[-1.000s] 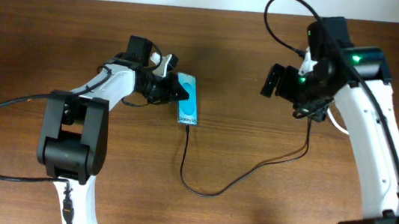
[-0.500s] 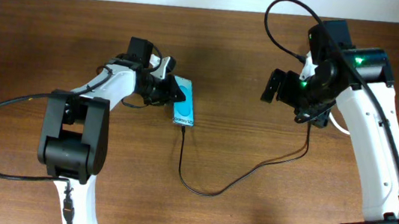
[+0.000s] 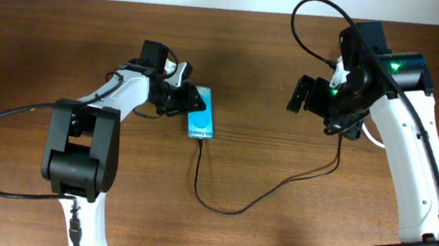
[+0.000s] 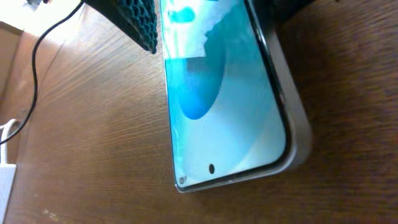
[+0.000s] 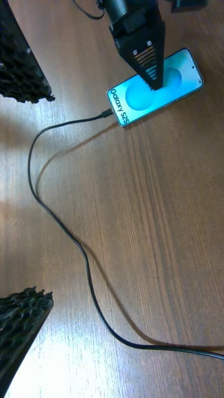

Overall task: Plug charger to phone and switch on socket
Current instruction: 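Lower the phone flat onto the table with the left gripper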

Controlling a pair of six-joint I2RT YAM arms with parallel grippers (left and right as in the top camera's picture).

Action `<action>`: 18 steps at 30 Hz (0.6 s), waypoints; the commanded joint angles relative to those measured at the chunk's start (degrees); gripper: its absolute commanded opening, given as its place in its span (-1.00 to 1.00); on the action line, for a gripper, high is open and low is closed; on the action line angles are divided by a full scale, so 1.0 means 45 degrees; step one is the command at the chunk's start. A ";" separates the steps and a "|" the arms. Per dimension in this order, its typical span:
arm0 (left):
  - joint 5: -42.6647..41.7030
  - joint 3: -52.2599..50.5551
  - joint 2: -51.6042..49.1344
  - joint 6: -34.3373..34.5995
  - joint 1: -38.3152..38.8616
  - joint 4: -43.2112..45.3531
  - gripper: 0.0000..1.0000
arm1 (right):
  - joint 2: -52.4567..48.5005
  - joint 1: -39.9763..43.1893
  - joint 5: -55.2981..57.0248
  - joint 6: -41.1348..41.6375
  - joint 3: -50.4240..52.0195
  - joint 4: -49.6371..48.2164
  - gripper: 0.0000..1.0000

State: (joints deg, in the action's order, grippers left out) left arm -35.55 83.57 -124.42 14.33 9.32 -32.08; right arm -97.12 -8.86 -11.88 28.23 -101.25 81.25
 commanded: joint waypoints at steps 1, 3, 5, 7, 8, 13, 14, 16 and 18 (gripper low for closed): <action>0.0583 -0.0015 -0.0306 -0.0155 -0.0049 -0.0078 0.04 | 0.0151 0.0034 -0.0068 -0.0121 -0.0219 0.0000 0.97; 0.0583 -0.0015 -0.0306 -0.0155 -0.0049 -0.0087 0.08 | 0.0151 0.0034 -0.0068 -0.0126 -0.0219 0.0000 0.97; 0.0583 -0.0015 -0.0306 -0.0155 -0.0049 -0.0170 0.14 | 0.0146 0.0034 -0.0063 -0.0126 -0.0219 0.0000 0.97; 0.0578 -0.0015 -0.0306 -0.0155 -0.0049 -0.0233 0.14 | 0.0146 0.0034 -0.0068 -0.0121 -0.0219 0.0000 0.97; 0.0583 -0.0015 -0.0306 -0.0155 -0.0049 -0.0359 0.13 | 0.0146 0.0034 -0.0068 -0.0121 -0.0219 0.0000 0.97; 0.1360 -0.0015 -0.0306 0.0189 -0.0049 -0.0899 0.11 | 0.0146 0.0034 -0.0068 -0.0126 -0.0219 0.0000 0.97; 0.1851 -0.0015 -0.0306 0.0534 -0.0049 -0.1078 0.13 | 0.0146 0.0034 -0.0068 -0.0121 -0.0219 0.0000 0.97; 0.2205 -0.0015 -0.0306 0.0665 -0.0049 -0.1166 0.18 | 0.0146 0.0034 -0.0068 -0.0121 -0.0219 0.0000 0.97; 0.2336 -0.0015 -0.0306 0.0665 -0.0049 -0.1093 0.24 | 0.0146 0.0034 -0.0068 -0.0121 -0.0219 0.0000 0.97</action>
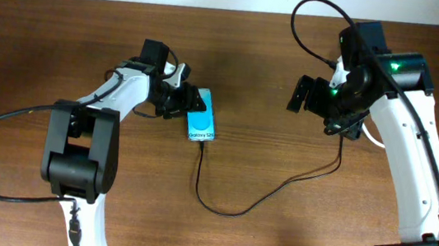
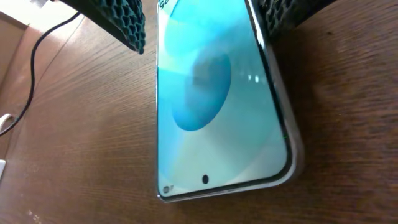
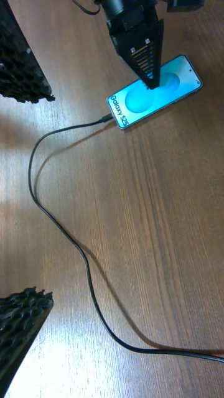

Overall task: Plug charger to phone and switch on socket
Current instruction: 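Lower the phone flat onto the table with the left gripper, then open the left gripper and retract the left arm from the phone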

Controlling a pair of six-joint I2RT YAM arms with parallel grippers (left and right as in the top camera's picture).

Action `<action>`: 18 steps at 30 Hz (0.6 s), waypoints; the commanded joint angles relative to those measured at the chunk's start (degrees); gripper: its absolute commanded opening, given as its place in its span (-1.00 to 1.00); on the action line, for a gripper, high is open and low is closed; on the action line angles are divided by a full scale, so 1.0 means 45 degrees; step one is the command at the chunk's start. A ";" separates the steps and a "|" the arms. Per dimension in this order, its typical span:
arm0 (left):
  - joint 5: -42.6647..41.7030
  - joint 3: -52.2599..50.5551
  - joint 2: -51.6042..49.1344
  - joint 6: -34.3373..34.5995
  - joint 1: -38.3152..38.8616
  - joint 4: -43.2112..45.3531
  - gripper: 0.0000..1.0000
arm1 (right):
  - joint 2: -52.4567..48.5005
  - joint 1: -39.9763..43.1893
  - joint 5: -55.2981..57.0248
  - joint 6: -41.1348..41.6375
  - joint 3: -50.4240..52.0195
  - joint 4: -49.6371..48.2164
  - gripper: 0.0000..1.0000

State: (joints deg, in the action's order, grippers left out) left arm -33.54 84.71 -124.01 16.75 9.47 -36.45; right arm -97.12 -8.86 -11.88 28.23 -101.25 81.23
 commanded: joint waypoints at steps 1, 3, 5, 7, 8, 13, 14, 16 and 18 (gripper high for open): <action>0.2113 -0.0267 -0.0398 0.0126 -0.0078 -0.0102 0.25 | 0.0146 0.0034 -0.0068 -0.0121 -0.0219 0.0005 0.97; 0.2331 -0.0267 -0.0398 0.0126 -0.0083 -0.0097 0.30 | 0.0146 0.0034 -0.0068 -0.0121 -0.0219 0.0005 0.97; 0.2331 -0.0267 -0.0398 0.0126 -0.0083 0.0053 0.34 | 0.0146 0.0034 -0.0068 -0.0121 -0.0219 0.0005 0.97; 0.2331 -0.0267 -0.0398 0.0359 -0.0083 0.0243 0.40 | 0.0146 0.0034 -0.0058 -0.0126 -0.0219 0.0000 0.97; 0.2327 -0.0267 -0.0398 0.0466 -0.0083 0.0267 0.38 | 0.0146 0.0034 0.0015 -0.0121 -0.0219 0.0000 0.97; 0.2307 -0.0262 -0.0393 0.0471 -0.0083 0.0248 0.26 | -0.0107 0.0034 0.1127 -0.0117 0.0073 -0.0369 0.97; 0.2132 -0.0219 -0.0393 0.0466 -0.0083 0.0165 0.23 | -0.0398 0.0029 0.1103 -0.0112 0.0204 -0.0588 0.96; 0.1433 -0.0068 -0.0389 0.0457 -0.0083 0.0068 0.15 | -0.1020 0.0034 0.1122 -0.0117 0.0403 -0.0860 0.34; 0.1375 0.0408 -0.0316 0.0447 -0.0083 -0.0714 0.12 | -0.1292 0.0034 0.1107 -0.0117 0.0461 -0.0816 0.30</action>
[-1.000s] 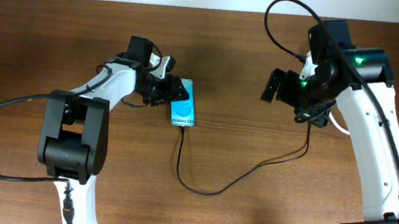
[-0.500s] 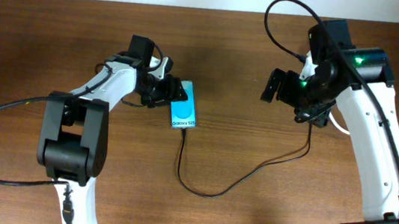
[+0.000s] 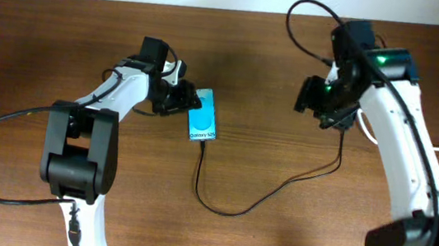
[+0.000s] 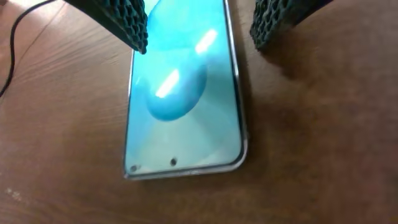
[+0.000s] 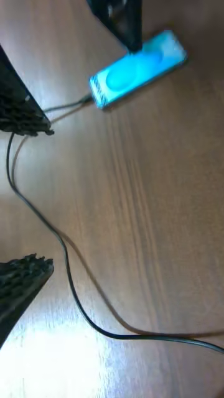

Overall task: Plug charger to phone and switch on socket
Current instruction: 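Open the left gripper and retract the left arm from the phone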

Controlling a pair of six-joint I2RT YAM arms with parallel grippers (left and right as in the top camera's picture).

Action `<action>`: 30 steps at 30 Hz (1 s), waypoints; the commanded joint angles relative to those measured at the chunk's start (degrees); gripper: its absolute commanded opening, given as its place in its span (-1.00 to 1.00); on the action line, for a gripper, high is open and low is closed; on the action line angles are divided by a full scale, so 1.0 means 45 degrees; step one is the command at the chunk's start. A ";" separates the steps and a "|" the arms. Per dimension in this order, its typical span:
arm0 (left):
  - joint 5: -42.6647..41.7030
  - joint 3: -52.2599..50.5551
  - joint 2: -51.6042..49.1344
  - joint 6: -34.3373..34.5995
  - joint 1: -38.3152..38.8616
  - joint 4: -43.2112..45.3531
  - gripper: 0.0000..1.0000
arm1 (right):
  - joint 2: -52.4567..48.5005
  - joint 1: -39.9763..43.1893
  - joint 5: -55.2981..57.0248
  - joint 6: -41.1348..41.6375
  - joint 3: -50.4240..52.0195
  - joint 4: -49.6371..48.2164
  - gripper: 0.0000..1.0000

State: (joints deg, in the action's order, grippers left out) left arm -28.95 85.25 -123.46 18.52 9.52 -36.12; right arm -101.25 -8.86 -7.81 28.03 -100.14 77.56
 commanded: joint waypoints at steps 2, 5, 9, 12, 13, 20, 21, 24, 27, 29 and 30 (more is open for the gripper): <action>0.0447 0.0806 0.0228 -0.0248 -0.0092 -0.1515 0.11 | -0.0393 0.0034 0.0209 -0.0078 0.0219 0.0044 0.42; 0.1875 0.0811 0.2565 -0.0277 -0.0087 -0.2633 0.14 | -0.0393 0.0034 0.0238 -0.0364 0.0219 0.0398 0.47; 0.4459 0.0811 0.5911 -0.0330 -0.0087 -0.5707 0.09 | -0.0393 0.0034 0.1273 -0.0525 0.0403 0.0821 0.50; 0.5197 0.0801 0.8476 -0.0330 0.0044 -0.7548 0.04 | -0.0393 0.0034 0.1175 -0.0515 0.1574 0.1103 0.50; 0.5717 0.0801 0.9374 -0.0316 0.0306 -0.7873 0.05 | -0.0393 0.0034 0.1175 -0.0510 0.1933 0.1103 0.50; 0.8796 -0.1690 1.6558 0.0937 0.2074 -0.9088 0.19 | -0.0306 -0.0136 0.0724 -0.0515 0.3599 0.1263 0.50; 0.8874 -0.2268 1.7456 0.0933 0.2074 -0.8995 0.61 | -0.0175 -0.0350 0.0583 -0.0515 0.3604 0.1399 0.49; 0.9034 -0.2773 1.8520 0.0928 0.2074 -0.9578 0.99 | 0.0432 -0.1088 0.0452 -0.0495 0.3599 0.1977 0.42; 0.9408 -0.2890 1.8515 0.1127 0.2074 -1.0482 0.99 | 0.2132 -0.1953 0.0457 0.0092 0.3604 0.2710 0.39; 0.9564 -0.2890 1.8520 0.1588 0.2074 -1.1026 0.99 | 0.3517 -0.2361 0.0466 0.0403 0.3604 0.3167 0.40; 0.9879 -0.2914 1.8642 0.2113 0.2074 -1.1259 0.99 | 0.4804 -0.2574 0.0554 0.0903 0.3609 0.3623 0.41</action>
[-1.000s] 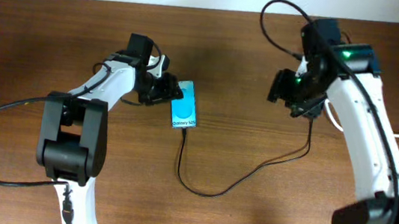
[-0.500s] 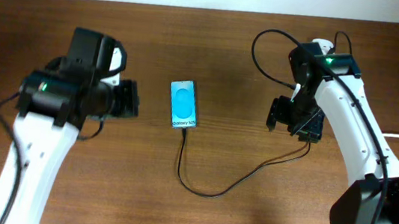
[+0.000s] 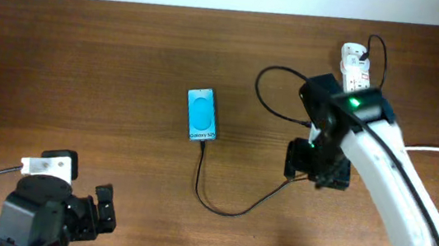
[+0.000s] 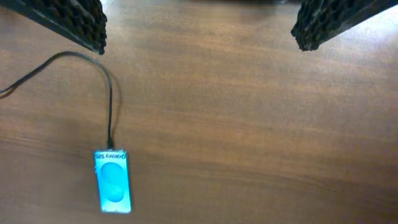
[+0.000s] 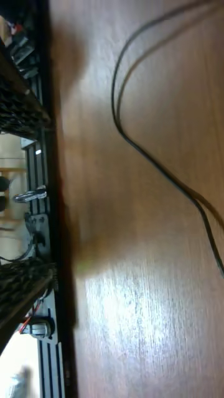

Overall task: Plug charger to phone and switch on socket
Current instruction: 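Open the left gripper and retract the left arm from the phone, then move the right gripper to the power strip's orange switch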

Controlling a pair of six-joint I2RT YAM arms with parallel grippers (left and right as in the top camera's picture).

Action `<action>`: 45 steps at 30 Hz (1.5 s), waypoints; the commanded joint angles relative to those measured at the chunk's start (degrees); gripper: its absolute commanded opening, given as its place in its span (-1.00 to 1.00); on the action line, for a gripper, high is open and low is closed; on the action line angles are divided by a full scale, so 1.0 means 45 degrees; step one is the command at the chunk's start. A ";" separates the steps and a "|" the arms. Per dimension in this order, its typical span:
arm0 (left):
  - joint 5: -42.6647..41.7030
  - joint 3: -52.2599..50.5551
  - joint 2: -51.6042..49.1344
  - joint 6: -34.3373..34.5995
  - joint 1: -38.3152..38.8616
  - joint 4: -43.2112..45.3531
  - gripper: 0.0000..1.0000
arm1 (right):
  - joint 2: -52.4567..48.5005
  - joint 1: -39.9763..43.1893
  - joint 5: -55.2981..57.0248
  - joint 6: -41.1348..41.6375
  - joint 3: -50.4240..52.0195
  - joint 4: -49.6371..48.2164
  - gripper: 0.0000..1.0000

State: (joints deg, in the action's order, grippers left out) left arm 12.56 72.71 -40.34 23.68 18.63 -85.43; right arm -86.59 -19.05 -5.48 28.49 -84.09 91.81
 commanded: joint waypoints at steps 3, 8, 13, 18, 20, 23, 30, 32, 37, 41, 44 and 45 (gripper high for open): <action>0.0656 -0.0491 0.1423 0.1117 0.0049 -0.0223 0.99 | 0.4303 -0.0350 0.0034 0.1127 0.0049 0.1098 0.43; 0.0787 -0.0529 0.3211 0.1112 0.0049 -0.0374 0.99 | 0.7179 -0.0345 0.0078 0.2215 0.0068 0.1224 0.83; 0.0840 -0.0559 0.3211 0.1112 0.0049 -0.0466 0.99 | 0.7946 -0.0345 0.0078 0.2550 0.0073 0.1229 0.97; 0.0840 -0.0559 0.3589 0.1117 0.0049 -0.0525 0.99 | 0.7907 -0.0335 0.1583 0.2841 0.0068 0.0398 0.96; 0.0879 -0.0559 0.3934 0.1117 0.0049 -0.0520 0.99 | 0.7621 -0.0321 0.2089 0.2880 0.0068 -0.0835 0.97; 0.0884 -0.0646 0.4022 0.1117 0.0049 -0.0403 0.99 | 0.6305 0.0403 0.3118 0.2885 -0.0083 -0.2006 0.97; 0.0840 -0.0685 0.4022 0.1122 0.0049 -0.0962 0.99 | 0.1889 0.8340 -0.0539 0.0039 -0.2191 -0.2574 0.97; 0.0835 -0.0685 0.4022 0.1112 0.0049 -0.0947 0.98 | 0.1015 0.9836 -0.2487 0.0015 -0.2273 -0.3837 0.99; 0.0835 -0.0685 0.4022 0.1112 0.0049 -0.0947 0.98 | -0.0913 1.0418 -0.3983 -0.0384 -0.2273 -0.5765 0.37; 0.0835 -0.0685 0.4022 0.1112 0.0049 -0.0947 0.99 | -0.1826 1.0418 -0.4357 -0.0374 -0.2331 -0.6834 -0.54; 0.0835 -0.0685 0.4022 0.1112 0.0049 -0.0947 0.98 | -0.1889 1.0414 -0.4362 0.0170 -0.2642 -0.7868 -0.91; 0.0835 -0.0685 0.4022 0.1112 0.0049 -0.0947 0.98 | -0.2001 1.0404 -0.4357 0.0204 -0.2647 -0.8199 -0.91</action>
State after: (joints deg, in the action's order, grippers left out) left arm 15.49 69.78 -22.63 28.16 18.63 -89.78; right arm -95.00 27.68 -24.56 28.51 -94.78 56.53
